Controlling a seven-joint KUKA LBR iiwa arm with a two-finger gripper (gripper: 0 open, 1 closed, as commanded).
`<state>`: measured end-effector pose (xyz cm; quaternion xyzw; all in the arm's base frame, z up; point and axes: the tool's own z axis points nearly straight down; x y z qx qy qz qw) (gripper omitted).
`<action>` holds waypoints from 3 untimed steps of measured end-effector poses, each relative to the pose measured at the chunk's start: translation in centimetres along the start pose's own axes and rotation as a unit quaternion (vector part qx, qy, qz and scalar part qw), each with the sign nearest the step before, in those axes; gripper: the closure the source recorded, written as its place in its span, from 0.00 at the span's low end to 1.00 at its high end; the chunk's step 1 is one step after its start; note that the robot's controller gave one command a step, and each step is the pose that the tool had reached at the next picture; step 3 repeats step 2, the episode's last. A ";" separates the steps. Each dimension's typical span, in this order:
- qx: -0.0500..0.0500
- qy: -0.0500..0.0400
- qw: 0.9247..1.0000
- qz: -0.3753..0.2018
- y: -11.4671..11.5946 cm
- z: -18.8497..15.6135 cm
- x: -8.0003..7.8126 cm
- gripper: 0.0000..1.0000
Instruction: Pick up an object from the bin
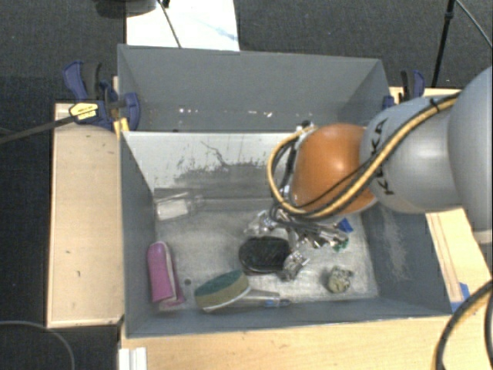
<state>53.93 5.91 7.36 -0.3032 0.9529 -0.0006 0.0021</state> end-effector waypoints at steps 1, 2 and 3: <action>0.001 -0.001 1.000 -0.001 -0.1 -0.1 -0.1 1.00; 0.000 -0.002 0.985 -0.173 2.7 -14.1 -1.3 1.00; 0.000 -0.002 0.985 -0.173 2.7 -14.1 -1.3 1.00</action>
Offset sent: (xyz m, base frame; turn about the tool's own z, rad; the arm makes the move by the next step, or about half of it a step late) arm 0.0000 0.0000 0.0000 0.0000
